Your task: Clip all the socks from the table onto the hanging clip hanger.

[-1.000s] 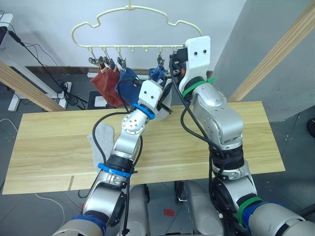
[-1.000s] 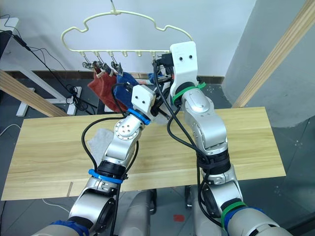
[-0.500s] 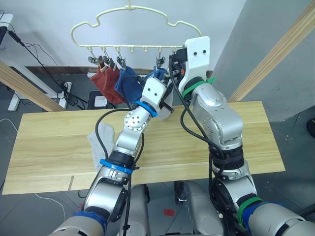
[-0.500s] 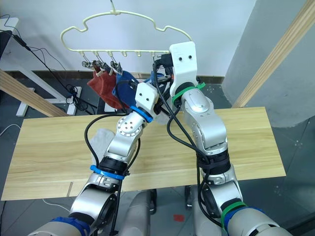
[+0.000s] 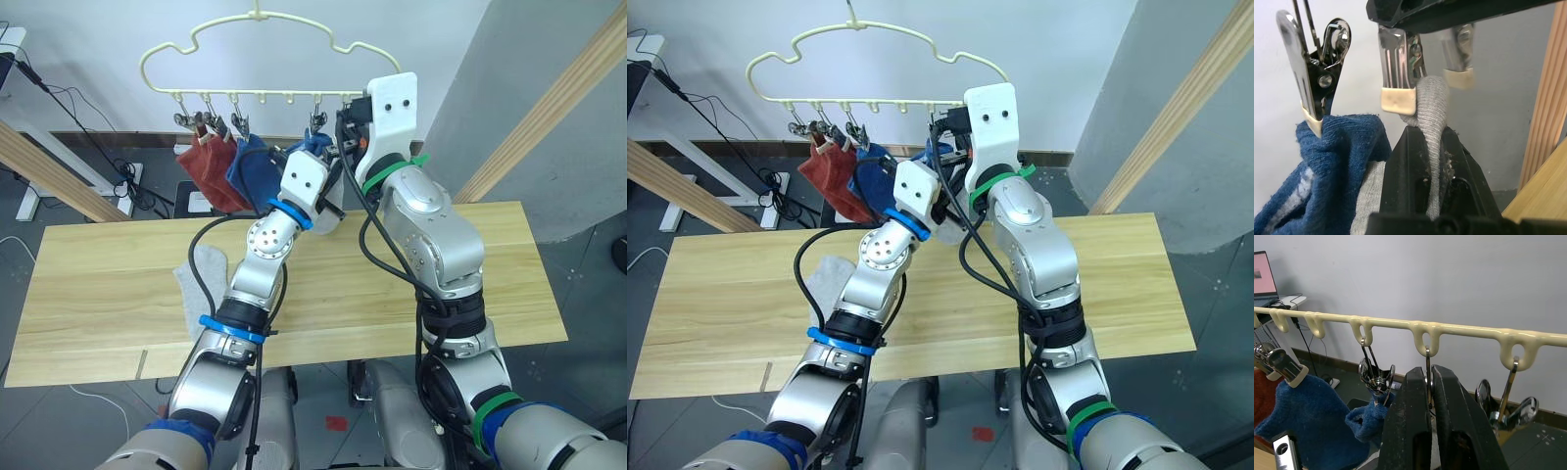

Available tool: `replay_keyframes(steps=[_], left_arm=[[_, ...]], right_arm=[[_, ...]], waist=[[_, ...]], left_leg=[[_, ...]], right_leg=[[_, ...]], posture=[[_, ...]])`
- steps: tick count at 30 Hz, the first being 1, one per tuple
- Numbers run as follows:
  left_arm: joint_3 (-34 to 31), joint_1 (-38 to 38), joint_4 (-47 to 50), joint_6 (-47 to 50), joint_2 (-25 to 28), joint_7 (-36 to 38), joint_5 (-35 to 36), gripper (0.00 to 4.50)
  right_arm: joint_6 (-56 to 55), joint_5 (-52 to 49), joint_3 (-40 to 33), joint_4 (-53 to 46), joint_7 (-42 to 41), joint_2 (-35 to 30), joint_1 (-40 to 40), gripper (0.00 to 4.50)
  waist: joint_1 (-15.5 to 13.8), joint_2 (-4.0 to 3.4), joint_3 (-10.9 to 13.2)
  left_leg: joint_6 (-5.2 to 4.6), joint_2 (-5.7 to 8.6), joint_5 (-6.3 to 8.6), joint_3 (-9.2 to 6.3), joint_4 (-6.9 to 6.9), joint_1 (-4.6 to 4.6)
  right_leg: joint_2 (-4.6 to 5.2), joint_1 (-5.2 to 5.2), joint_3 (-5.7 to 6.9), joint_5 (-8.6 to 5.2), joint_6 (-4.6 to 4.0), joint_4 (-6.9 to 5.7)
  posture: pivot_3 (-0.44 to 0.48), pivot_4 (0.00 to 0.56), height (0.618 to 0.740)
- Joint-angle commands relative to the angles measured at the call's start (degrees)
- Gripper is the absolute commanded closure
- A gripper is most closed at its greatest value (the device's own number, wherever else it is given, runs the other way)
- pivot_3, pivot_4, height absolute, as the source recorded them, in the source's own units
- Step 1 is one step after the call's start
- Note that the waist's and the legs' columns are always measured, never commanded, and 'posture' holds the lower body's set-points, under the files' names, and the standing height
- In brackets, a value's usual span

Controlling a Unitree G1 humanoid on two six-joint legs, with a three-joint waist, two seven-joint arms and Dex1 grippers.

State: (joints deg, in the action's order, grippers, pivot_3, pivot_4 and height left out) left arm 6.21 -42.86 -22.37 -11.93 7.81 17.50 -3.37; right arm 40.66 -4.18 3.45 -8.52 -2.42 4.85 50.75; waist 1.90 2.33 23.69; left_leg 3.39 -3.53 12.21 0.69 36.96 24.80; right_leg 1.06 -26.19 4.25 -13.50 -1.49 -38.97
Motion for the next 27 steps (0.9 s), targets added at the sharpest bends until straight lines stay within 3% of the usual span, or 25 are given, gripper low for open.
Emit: replay_keyframes(steps=[1, 2, 5, 13, 19, 20, 27], left_arm=[[-0.3, -0.8, 1.4, -1.6, -0.4, -0.5, 0.2, 4.49], [-0.3, -0.8, 1.5, -1.6, -0.4, -0.5, 0.2, 4.49], [-0.3, -0.8, 1.4, -1.3, -0.4, -0.5, 0.2, 4.50], [-0.3, -1.1, 1.0, -1.5, -0.3, 0.2, 0.4, 4.50], [-1.3, -0.6, 1.7, -1.3, -0.2, 1.2, 2.0, 4.50], [-1.3, -0.4, 2.0, 0.1, -0.3, 2.2, 2.9, 3.93], [-0.7, 2.4, 6.3, 6.0, 2.1, 7.4, 5.2, 1.95]], right_arm=[[0.3, -1.2, 0.0, -3.0, -0.3, 0.7, 0.4, 4.50], [0.4, -1.3, 0.0, -3.2, -0.2, 0.8, 0.3, 4.50], [0.5, -1.6, 0.0, -3.7, 0.0, 0.9, 0.0, 3.65], [3.5, -4.7, -0.5, -7.8, -1.9, 0.5, -2.0, 0.75], [6.1, -9.0, -0.2, -13.1, -5.8, -1.4, -5.0, 0.75], [6.1, -9.4, 0.0, -13.9, -6.2, -1.7, -5.4, 0.71], [7.8, -12.4, 0.1, -18.9, -8.7, -4.7, -7.9, 0.71]], waist=[[0.0, 0.00, 0.0], [0.0, 0.00, 0.0], [0.0, 0.00, 0.0], [0.0, 0.00, 0.0], [0.0, 0.00, 0.0], [0.0, 0.00, 0.0], [0.2, 0.00, 0.0]], left_leg=[[0.00, 0.00, 0.00, 0.00, 0.00, 0.00], [0.00, 0.00, 0.00, 0.00, 0.00, 0.00], [0.00, 0.00, 0.00, -0.01, 0.00, 0.00], [0.00, 0.00, 0.00, -0.01, -0.01, 0.00], [0.00, 0.01, 0.00, -0.01, -0.01, 0.00], [0.00, 0.01, 0.00, -0.01, -0.01, 0.00], [0.00, 0.03, 0.00, -0.01, -0.01, 0.00]], right_leg=[[0.00, 0.00, 0.00, 0.00, 0.00, 0.00], [0.00, 0.00, 0.00, 0.00, 0.00, 0.00], [0.00, 0.00, 0.00, 0.00, 0.00, 0.00], [0.00, 0.00, 0.01, 0.00, 0.01, 0.01], [0.00, 0.00, 0.00, 0.00, 0.01, 0.01], [0.00, 0.00, 0.00, 0.00, 0.01, 0.02], [-0.06, 0.00, 0.01, -0.01, 0.01, 0.01]], posture=[[-0.121, 0.387, 0.740], [-0.121, 0.387, 0.740], [-0.120, 0.387, 0.740], [-0.122, 0.387, 0.740], [-0.125, 0.387, 0.740], [-0.125, 0.387, 0.740], [-0.123, 0.388, 0.740]])
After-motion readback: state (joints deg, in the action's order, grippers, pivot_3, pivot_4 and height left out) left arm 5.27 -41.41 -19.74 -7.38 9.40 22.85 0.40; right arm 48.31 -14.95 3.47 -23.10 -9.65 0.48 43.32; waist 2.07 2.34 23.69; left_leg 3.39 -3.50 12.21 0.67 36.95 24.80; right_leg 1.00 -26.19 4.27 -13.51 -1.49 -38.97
